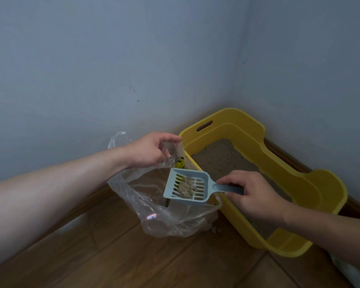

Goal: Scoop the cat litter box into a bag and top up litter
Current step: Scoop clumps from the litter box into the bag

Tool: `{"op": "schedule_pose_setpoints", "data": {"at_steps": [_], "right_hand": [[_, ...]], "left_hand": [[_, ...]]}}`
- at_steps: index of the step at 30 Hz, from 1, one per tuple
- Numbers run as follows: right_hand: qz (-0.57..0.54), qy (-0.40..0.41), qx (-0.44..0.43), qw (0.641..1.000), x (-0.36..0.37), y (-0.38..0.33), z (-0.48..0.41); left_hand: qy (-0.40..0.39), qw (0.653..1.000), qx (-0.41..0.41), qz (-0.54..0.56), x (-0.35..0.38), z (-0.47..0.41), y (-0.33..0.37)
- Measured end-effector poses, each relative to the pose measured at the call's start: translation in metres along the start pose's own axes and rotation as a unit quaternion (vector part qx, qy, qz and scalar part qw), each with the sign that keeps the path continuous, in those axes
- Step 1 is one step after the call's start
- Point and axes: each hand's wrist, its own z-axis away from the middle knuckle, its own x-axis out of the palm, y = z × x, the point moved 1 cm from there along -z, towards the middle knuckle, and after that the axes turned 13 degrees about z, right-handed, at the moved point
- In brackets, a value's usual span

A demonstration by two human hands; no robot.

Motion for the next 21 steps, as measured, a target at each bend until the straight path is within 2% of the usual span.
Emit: {"op": "schedule_pose_setpoints", "data": {"at_steps": [12, 21], "right_hand": [[0.006, -0.06, -0.016, 0.998, 0.021, -0.016, -0.027], [0.005, -0.054, -0.012, 0.998, 0.028, -0.02, -0.035]], "left_hand": [[-0.016, 1.0, 0.017, -0.018, -0.005, 0.016, 0.008], [-0.008, 1.0, 0.021, -0.016, -0.006, 0.013, 0.005]]}}
